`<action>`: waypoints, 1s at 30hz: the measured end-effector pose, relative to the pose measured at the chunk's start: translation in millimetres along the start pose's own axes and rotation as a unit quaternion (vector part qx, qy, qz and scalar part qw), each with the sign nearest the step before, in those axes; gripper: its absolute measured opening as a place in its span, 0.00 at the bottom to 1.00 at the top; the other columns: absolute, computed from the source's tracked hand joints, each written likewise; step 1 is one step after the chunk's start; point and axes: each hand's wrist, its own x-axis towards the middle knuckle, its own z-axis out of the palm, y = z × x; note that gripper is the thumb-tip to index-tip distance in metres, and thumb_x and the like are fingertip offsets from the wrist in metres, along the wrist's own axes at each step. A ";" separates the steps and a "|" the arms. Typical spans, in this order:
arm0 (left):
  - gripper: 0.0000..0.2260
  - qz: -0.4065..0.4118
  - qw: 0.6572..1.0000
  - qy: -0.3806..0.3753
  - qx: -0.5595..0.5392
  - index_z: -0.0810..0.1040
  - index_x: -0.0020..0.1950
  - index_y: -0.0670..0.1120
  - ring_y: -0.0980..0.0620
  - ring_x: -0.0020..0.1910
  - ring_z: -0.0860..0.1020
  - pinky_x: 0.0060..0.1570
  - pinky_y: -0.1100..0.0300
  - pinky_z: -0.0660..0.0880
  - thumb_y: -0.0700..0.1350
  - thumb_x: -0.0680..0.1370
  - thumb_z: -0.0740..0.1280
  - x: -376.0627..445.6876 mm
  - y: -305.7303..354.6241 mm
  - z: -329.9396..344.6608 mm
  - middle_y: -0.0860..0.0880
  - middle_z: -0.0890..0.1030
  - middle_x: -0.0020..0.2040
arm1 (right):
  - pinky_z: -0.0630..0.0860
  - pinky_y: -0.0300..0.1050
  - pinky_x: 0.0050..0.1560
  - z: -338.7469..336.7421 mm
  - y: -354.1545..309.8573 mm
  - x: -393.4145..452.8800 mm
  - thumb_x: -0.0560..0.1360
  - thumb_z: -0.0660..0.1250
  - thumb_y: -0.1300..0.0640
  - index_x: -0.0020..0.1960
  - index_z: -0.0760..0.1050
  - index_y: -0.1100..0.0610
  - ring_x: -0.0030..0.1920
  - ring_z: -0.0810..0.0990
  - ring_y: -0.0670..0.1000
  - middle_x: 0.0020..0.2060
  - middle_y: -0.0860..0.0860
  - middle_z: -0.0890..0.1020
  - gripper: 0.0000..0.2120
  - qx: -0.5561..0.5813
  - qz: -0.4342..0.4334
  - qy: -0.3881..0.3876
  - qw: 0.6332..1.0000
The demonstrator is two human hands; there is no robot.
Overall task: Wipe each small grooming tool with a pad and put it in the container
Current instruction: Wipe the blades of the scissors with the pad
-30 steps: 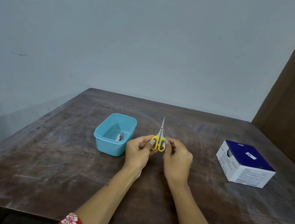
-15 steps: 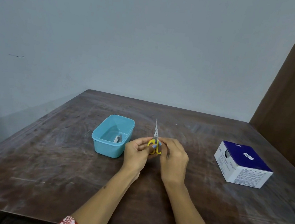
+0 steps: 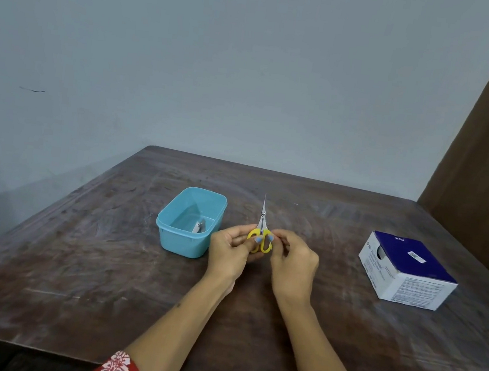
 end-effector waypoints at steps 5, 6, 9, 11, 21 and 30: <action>0.10 0.001 1.000 -0.003 0.003 0.81 0.46 0.46 0.53 0.40 0.84 0.38 0.60 0.81 0.31 0.73 0.67 0.0 -0.2 0.6 0.49 0.86 0.37 | 0.78 0.43 0.45 -1.6 -5.0 0.9 0.69 0.70 0.71 0.47 0.82 0.63 0.41 0.83 0.53 0.41 0.56 0.85 0.09 -0.003 -0.067 0.021 0.998; 0.10 0.001 1.000 -0.002 0.004 0.81 0.46 0.46 0.53 0.40 0.84 0.38 0.61 0.81 0.31 0.73 0.67 0.2 -0.2 0.4 0.49 0.86 0.38 | 0.78 0.43 0.45 -1.1 -5.1 0.7 0.69 0.70 0.72 0.47 0.82 0.63 0.42 0.82 0.53 0.41 0.56 0.85 0.09 -0.006 -0.077 0.019 0.997; 0.10 0.002 1.000 0.001 -0.003 0.81 0.46 0.44 0.53 0.40 0.84 0.37 0.61 0.81 0.31 0.73 0.67 0.3 -0.4 0.3 0.49 0.85 0.37 | 0.77 0.42 0.47 0.1 -1.4 -0.1 0.71 0.68 0.70 0.49 0.82 0.62 0.43 0.82 0.53 0.43 0.55 0.84 0.09 -0.005 -0.030 0.002 1.000; 0.10 0.002 1.000 0.001 -0.006 0.81 0.46 0.44 0.53 0.39 0.84 0.37 0.61 0.81 0.30 0.74 0.66 0.1 -0.6 0.5 0.48 0.85 0.37 | 0.78 0.44 0.47 0.0 0.7 -0.3 0.72 0.67 0.68 0.50 0.82 0.60 0.44 0.82 0.52 0.43 0.54 0.84 0.09 -0.009 -0.002 -0.010 1.000; 0.09 -0.002 1.000 0.005 0.001 0.81 0.47 0.44 0.51 0.41 0.84 0.39 0.59 0.81 0.31 0.73 0.67 1.8 -1.8 -0.7 0.47 0.86 0.39 | 0.78 0.42 0.47 0.0 -1.2 -0.6 0.71 0.68 0.70 0.50 0.82 0.61 0.44 0.83 0.52 0.43 0.54 0.84 0.10 0.010 0.005 -0.002 1.000; 0.10 0.002 1.000 0.014 -0.010 0.81 0.45 0.44 0.53 0.39 0.84 0.36 0.62 0.81 0.31 0.74 0.66 4.0 -2.4 -1.0 0.49 0.85 0.37 | 0.80 0.43 0.42 1.2 -4.2 -1.2 0.69 0.70 0.70 0.45 0.82 0.59 0.38 0.81 0.48 0.39 0.52 0.84 0.09 0.023 -0.004 0.004 1.000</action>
